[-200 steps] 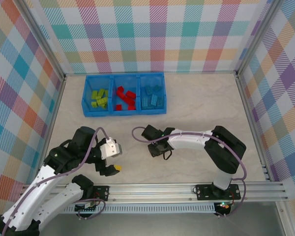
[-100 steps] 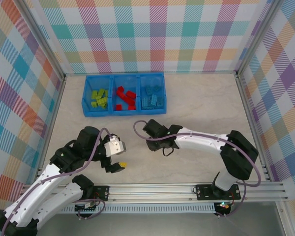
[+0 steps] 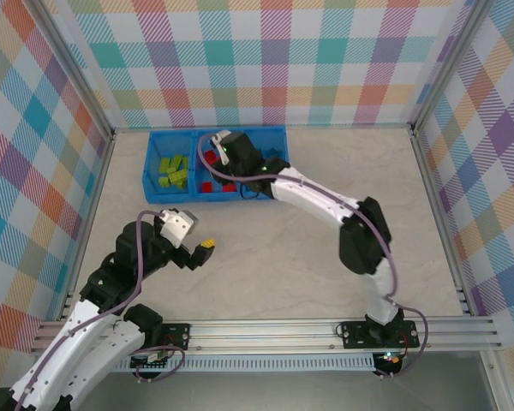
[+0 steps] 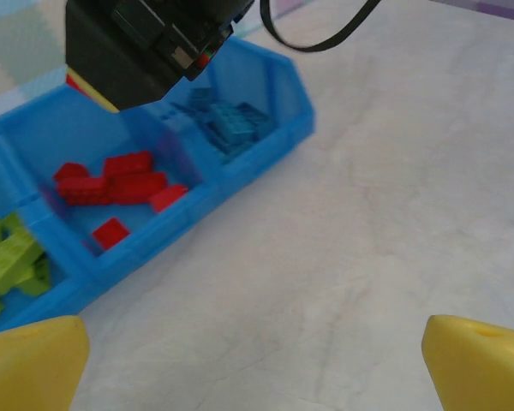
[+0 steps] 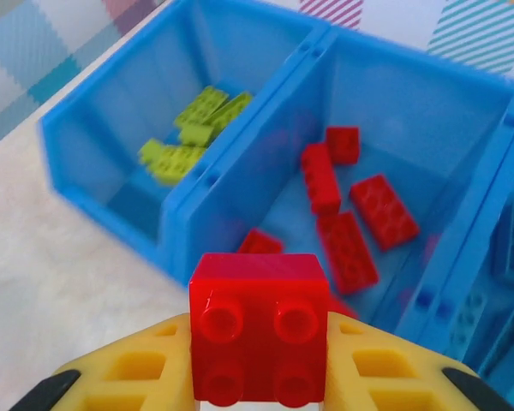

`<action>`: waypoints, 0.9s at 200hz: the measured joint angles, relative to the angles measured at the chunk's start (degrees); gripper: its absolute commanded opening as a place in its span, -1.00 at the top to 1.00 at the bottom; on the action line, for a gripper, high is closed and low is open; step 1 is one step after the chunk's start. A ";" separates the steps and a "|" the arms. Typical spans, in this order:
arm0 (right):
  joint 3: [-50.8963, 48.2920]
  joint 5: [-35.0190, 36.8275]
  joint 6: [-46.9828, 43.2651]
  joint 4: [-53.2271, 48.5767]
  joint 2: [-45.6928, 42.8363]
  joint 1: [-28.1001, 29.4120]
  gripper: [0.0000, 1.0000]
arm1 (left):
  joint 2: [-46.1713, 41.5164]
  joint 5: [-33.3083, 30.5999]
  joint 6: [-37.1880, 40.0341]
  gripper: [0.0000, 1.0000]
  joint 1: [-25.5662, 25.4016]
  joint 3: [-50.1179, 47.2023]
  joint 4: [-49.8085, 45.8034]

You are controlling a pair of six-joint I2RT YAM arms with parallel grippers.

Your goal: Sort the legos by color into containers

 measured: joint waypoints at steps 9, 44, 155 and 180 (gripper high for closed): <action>5.79 -0.68 -0.20 -1.27 4.76 -1.01 0.62 | -0.09 -2.14 -0.70 -1.00 0.46 0.00 0.02; 24.68 -2.08 -0.42 -8.24 20.06 -2.51 0.61 | -1.38 -9.29 -2.16 -1.00 2.32 -0.11 0.04; 66.79 -3.82 -0.81 -32.83 41.66 -1.97 0.00 | -2.43 -12.98 -3.15 -1.00 3.26 -0.87 1.09; 66.84 -3.85 -0.81 -35.32 41.66 -1.97 -0.07 | -2.25 -13.00 -3.15 -1.00 3.48 -0.87 1.09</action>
